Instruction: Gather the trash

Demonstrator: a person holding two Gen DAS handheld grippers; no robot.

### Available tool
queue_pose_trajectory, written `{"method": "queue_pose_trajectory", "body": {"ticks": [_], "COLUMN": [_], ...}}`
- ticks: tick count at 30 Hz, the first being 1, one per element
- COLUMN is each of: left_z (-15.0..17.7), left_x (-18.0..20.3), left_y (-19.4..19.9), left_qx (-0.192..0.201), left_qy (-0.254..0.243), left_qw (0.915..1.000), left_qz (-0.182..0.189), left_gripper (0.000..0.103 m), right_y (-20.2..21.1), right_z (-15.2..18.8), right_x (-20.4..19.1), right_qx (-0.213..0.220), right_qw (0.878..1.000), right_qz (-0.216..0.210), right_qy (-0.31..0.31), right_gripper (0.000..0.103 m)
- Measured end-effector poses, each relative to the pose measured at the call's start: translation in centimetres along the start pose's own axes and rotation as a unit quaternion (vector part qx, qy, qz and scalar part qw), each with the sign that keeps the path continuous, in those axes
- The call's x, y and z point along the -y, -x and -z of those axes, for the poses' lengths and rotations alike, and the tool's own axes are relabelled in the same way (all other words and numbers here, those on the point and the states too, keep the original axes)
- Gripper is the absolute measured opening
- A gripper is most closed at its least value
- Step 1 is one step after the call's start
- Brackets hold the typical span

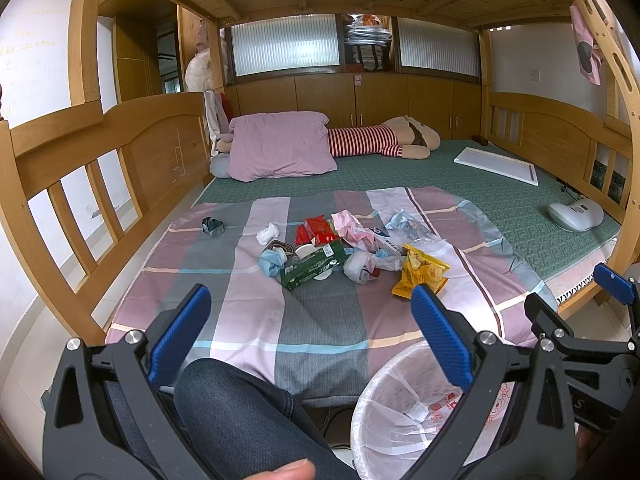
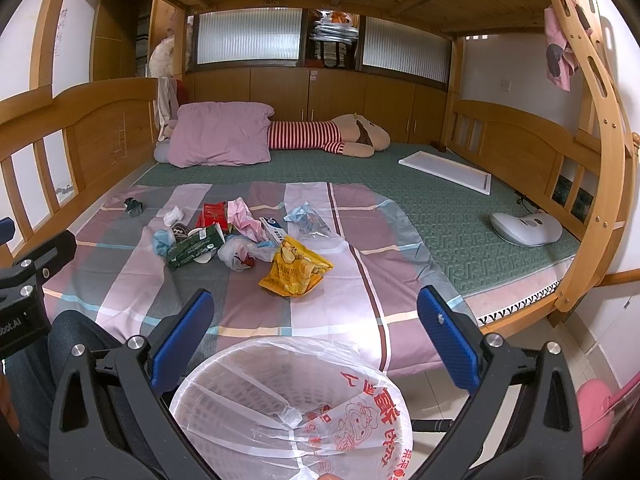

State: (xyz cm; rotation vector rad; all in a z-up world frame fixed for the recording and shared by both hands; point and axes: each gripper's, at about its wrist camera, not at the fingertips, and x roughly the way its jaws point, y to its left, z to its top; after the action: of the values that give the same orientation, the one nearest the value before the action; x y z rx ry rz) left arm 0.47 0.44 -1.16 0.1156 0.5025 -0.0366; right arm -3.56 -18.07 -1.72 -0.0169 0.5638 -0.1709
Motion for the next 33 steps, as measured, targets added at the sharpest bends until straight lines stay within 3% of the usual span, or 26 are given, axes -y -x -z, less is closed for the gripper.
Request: {"method": "queue_pose_trajectory", "body": {"ticks": [33], "left_z": [0.61], "left_x": [0.09], "left_y": [-0.38], "left_qx": [-0.004], "left_qy": [0.001], "left_qw": [1.0], "left_qz": [0.002], "left_gripper": [0.1], "right_y": [-0.29], "right_z": [0.21], "right_x": [0.27], "right_qx": [-0.004], "right_qw": [1.0], "right_qz": [-0.002], "right_qy": [-0.004], "right_gripper": [0.1]}}
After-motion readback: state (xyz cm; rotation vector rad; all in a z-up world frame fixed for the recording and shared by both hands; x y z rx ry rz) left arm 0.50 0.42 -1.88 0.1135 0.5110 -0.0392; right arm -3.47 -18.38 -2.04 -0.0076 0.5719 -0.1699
